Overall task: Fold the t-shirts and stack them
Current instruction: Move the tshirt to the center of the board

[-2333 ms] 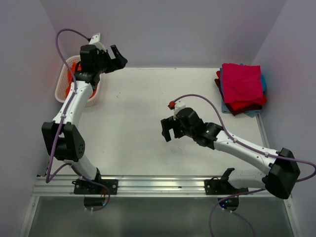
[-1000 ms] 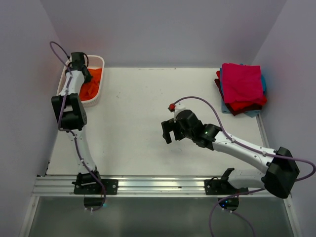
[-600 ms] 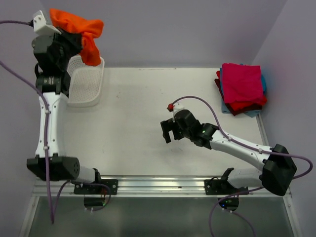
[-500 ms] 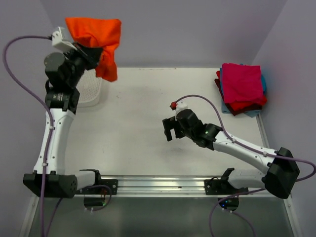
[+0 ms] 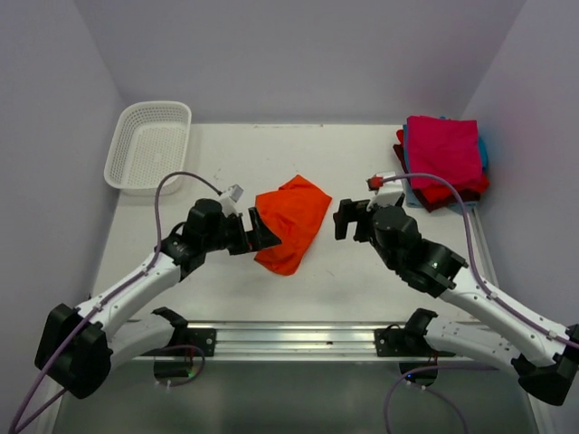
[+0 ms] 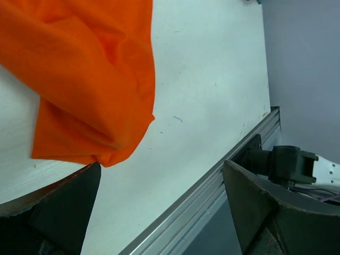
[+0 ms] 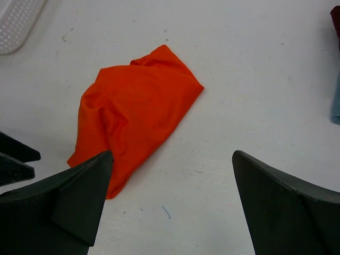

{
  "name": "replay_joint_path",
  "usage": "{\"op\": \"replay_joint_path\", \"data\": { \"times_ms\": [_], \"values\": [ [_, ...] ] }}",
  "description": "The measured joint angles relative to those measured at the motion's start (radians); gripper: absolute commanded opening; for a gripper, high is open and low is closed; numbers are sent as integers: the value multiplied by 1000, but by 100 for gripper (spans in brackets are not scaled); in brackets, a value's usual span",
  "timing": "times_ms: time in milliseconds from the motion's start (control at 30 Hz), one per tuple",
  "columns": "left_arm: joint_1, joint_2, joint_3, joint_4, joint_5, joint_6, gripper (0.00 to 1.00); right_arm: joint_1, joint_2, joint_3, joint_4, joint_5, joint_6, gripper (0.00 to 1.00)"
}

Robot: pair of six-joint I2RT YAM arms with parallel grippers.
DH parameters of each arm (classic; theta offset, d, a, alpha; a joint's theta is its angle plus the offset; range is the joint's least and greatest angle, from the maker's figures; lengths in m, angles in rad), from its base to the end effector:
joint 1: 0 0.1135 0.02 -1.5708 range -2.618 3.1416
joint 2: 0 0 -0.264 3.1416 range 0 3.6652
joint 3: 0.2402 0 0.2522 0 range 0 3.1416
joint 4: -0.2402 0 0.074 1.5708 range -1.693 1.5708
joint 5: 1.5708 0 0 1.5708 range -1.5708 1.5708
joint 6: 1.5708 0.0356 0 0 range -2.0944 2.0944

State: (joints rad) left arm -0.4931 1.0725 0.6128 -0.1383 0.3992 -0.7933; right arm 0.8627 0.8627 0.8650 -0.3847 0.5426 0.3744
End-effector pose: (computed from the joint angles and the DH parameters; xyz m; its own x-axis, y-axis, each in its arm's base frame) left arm 0.1945 -0.1202 0.2304 -0.8604 -0.2831 -0.4238 0.1510 0.6526 -0.7425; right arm 0.1376 0.1324 0.3356 -0.3498 0.0730 -0.9340 -0.2267 0.9607 0.1600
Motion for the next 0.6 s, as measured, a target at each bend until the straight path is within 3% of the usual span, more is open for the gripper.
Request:
{"op": "replay_joint_path", "data": {
  "times_ms": [133, 367, 600],
  "values": [
    [-27, -124, 4, -2, -56, 21, 100, 0, 64, 18, -21, -3, -1, 99],
    [-32, -307, 146, -24, -369, 82, 100, 0, 334, 52, 5, -140, -11, 98],
    [-32, -301, 157, -34, -536, 79, 100, 33, 809, 404, -16, -406, -84, 99]
  ]
}}
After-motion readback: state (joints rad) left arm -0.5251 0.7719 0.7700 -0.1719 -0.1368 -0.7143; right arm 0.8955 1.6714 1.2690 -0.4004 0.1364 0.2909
